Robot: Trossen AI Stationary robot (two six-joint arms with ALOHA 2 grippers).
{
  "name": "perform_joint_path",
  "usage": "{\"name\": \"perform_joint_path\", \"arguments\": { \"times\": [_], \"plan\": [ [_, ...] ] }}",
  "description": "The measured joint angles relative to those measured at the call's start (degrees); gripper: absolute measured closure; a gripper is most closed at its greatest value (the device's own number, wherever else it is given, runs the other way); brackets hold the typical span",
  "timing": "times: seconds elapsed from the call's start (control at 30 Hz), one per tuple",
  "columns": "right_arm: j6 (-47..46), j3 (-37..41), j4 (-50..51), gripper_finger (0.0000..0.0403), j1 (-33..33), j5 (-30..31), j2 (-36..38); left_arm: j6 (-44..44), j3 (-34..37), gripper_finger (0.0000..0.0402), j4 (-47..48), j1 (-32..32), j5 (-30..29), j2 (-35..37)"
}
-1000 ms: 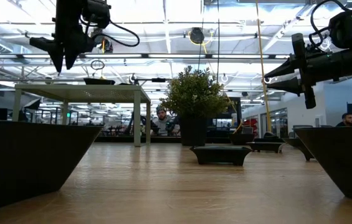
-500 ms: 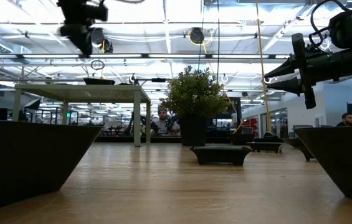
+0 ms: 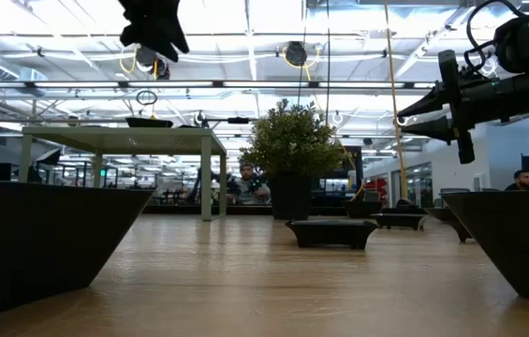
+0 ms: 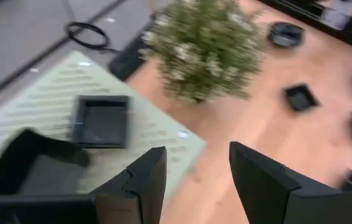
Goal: Pick & Place Mini shaped plates
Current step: Stack the distorted square plate on top of the distorted square plate on the shelf
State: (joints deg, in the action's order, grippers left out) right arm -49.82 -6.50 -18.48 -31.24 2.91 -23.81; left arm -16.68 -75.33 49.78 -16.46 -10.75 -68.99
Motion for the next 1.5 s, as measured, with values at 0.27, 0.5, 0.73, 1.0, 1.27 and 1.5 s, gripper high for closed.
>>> {"name": "perform_joint_path", "arguments": {
  "times": [0.27, 0.5, 0.73, 1.0, 1.27, 1.5],
  "plan": [
    [0.0, 0.0, 0.0, 0.0280, 0.0, 0.0, 0.0, -0.2, 0.0, 0.0222, 3.4, 6.9, 5.3, -2.9],
    [0.0, 0.0, 0.0, 0.0280, 0.0, 0.0, 0.0, -5.4, -0.1, 0.0222, 5.5, 17.0, 9.5, -6.5],
    [0.0, 0.0, 0.0, 0.0280, 0.0, 0.0, 0.0, -1.8, -0.1, 0.0222, 7.9, 29.9, 9.4, -14.0],
    [0.0, 0.0, 0.0, 0.0280, 0.0, 0.0, 0.0, 9.1, 0.0, 0.0222, 9.1, 40.9, 9.8, -25.2],
    [0.0, 0.0, 0.0, 0.0280, 0.0, 0.0, 0.0, 9.7, 0.0, 0.0222, -5.2, 44.6, 9.8, -32.4],
    [0.0, 0.0, 0.0, 0.0280, 0.0, 0.0, 0.0, 8.7, 0.0, 0.0222, -13.8, 46.0, 14.2, -37.1]
  ]
}}
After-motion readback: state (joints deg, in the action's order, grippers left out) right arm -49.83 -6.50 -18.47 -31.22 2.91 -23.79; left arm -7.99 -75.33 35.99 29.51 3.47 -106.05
